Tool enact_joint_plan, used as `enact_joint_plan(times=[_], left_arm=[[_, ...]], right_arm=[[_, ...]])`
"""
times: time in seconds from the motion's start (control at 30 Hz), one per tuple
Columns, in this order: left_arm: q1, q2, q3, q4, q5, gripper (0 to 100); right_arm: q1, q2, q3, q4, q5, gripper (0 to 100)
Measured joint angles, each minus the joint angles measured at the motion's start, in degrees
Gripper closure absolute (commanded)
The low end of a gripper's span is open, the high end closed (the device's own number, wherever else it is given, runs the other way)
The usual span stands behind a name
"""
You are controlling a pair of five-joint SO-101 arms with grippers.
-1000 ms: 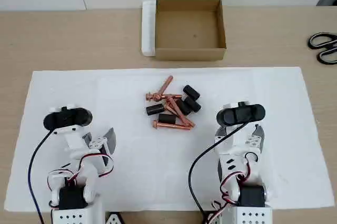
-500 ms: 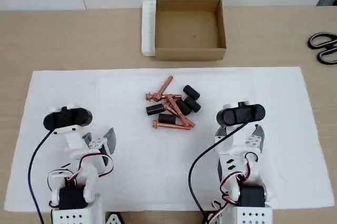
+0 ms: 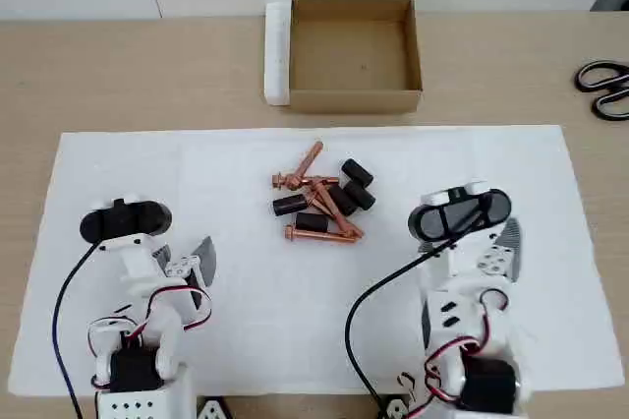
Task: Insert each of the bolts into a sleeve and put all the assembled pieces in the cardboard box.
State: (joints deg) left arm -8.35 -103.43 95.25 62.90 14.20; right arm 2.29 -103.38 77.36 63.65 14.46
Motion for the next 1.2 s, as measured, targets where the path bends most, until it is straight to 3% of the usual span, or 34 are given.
enact_joint_plan(times=[0.37,0.67,0.87,1.0,1.2], left_arm=[[-0.4,0.0,0.0,-6.9,-0.4,78],[-19.3,0.0,-4.2,-13.6,-2.5,78],[-23.6,0.0,-8.4,-8.1,-5.1,78],[-27.3,0.0,-12.5,-3.5,-2.2,78],[-29.8,10.4,-27.4,3.7,-1.5,78]], right_arm=[[10.3,2.5,-20.1,2.8,1.9,65.8],[11.4,31.0,-45.2,10.7,1.9,65.8],[7.4,57.2,-61.5,21.2,4.0,65.8],[1.1,73.0,-68.8,26.5,7.2,65.8],[-1.6,89.1,-77.6,28.9,9.2,65.8]])
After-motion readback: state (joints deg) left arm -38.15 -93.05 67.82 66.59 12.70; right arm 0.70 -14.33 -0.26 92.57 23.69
